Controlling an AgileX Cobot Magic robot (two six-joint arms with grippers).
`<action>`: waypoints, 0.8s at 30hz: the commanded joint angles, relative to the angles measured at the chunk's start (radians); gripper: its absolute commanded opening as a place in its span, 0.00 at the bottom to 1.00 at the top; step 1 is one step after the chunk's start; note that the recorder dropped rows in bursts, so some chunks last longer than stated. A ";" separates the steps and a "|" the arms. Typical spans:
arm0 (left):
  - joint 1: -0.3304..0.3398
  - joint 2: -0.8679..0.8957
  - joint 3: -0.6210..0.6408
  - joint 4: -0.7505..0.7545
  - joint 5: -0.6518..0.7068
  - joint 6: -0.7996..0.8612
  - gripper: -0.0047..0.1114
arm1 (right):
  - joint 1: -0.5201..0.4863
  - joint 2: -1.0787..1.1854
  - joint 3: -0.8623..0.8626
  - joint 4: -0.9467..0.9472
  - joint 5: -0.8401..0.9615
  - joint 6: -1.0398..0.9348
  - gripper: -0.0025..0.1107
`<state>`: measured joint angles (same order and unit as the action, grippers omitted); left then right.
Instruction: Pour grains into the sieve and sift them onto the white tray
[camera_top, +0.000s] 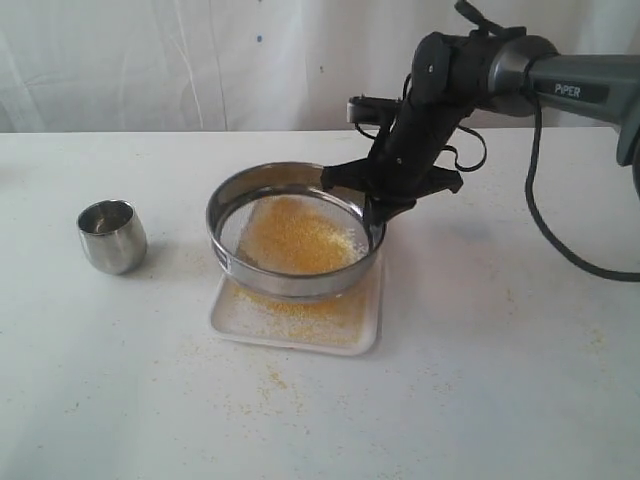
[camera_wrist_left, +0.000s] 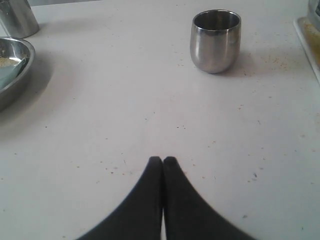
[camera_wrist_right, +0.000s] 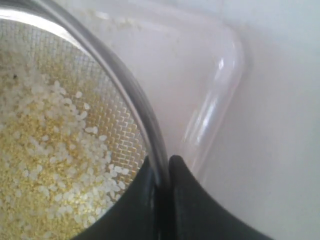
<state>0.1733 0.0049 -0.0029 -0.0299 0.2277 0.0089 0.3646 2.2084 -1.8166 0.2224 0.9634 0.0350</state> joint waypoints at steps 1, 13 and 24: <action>-0.006 -0.005 0.003 0.001 0.001 -0.009 0.04 | 0.001 -0.013 0.002 -0.020 -0.129 -0.056 0.02; -0.006 -0.005 0.003 0.001 0.001 -0.009 0.04 | 0.009 -0.024 0.002 0.018 -0.087 -0.024 0.02; -0.006 -0.005 0.003 0.001 0.001 -0.009 0.04 | 0.013 -0.037 0.006 -0.034 0.077 0.009 0.02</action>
<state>0.1733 0.0049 -0.0029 -0.0299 0.2277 0.0089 0.3894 2.1967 -1.8049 0.1617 0.9304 0.0152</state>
